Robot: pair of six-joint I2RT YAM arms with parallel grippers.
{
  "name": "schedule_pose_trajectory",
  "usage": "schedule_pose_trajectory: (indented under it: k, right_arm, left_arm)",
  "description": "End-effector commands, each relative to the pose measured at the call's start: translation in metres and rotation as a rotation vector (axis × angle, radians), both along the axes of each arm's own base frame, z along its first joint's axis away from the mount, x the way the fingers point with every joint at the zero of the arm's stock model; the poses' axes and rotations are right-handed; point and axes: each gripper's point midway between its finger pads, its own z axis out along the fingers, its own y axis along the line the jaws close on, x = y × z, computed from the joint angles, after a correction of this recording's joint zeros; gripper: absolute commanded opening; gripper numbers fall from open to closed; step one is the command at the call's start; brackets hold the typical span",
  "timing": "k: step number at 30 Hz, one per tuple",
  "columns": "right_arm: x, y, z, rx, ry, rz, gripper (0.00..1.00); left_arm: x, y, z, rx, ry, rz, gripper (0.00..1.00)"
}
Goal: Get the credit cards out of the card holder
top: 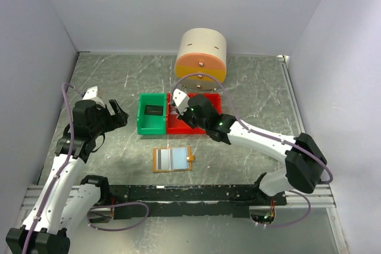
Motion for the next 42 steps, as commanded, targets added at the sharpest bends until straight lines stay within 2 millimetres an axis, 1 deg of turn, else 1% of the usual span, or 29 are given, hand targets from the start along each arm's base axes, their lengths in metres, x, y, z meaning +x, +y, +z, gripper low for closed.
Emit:
schedule_pose_trajectory:
  k: [1, 2, 4, 7, 9, 13, 15, 20, 23, 27, 31, 33, 36, 38, 42]
  right_arm:
    - [0.016, 0.013, -0.006, -0.118, -0.077, 0.092, 0.00]
    - [0.021, 0.017, -0.004, -0.134, -0.088, 0.103, 0.00]
    - [0.027, 0.022, -0.010, -0.178, -0.101, 0.129, 0.00]
    - [0.043, 0.021, -0.018, -0.235, -0.144, 0.098, 0.00]
    - [0.052, 0.023, -0.019, -0.255, -0.174, 0.081, 0.00]
    - [0.062, 0.028, -0.022, -0.297, -0.214, 0.116, 0.00]
    - [0.068, 0.027, -0.027, -0.327, -0.234, 0.132, 0.00]
    - [0.075, 0.023, -0.047, -0.401, -0.247, 0.181, 0.00]
    - [0.086, 0.018, -0.051, -0.418, -0.257, 0.166, 0.00]
    - [0.099, 0.022, -0.055, -0.425, -0.264, 0.162, 0.00]
    - [0.108, 0.035, -0.061, -0.429, -0.258, 0.190, 0.00]
    - [0.114, 0.038, -0.066, -0.459, -0.258, 0.195, 0.00]
    - [0.121, 0.037, -0.077, -0.506, -0.273, 0.192, 0.00]
    - [0.123, 0.035, -0.088, -0.529, -0.268, 0.193, 0.00]
    - [0.122, 0.032, -0.096, -0.537, -0.269, 0.187, 0.02]
  left_arm:
    - [0.004, 0.006, 0.005, 0.021, -0.016, 0.024, 0.93]
    - [0.004, 0.007, 0.005, 0.023, -0.015, 0.027, 0.93]
    - [0.004, 0.008, 0.005, 0.025, -0.017, 0.033, 0.92]
    - [0.003, 0.007, 0.006, 0.022, -0.025, 0.028, 0.92]
    - [0.003, 0.007, 0.006, 0.023, -0.028, 0.027, 0.92]
    - [0.004, 0.006, 0.004, 0.019, -0.017, 0.023, 0.92]
    - [0.004, 0.005, 0.003, 0.019, -0.006, 0.017, 0.92]
    - [0.005, 0.006, 0.003, 0.030, 0.003, 0.017, 0.91]
    - [0.005, 0.007, 0.004, 0.034, -0.007, 0.023, 0.91]
    - [0.005, 0.008, 0.006, 0.034, -0.015, 0.025, 0.91]
    - [0.004, 0.007, 0.006, 0.033, -0.019, 0.021, 0.91]
    - [0.005, 0.007, 0.006, 0.033, -0.020, 0.019, 0.91]
    - [0.005, 0.007, 0.006, 0.035, -0.018, 0.018, 0.91]
    - [0.004, 0.006, 0.006, 0.034, -0.018, 0.014, 0.91]
    - [0.004, 0.006, 0.006, 0.032, -0.022, 0.012, 0.91]
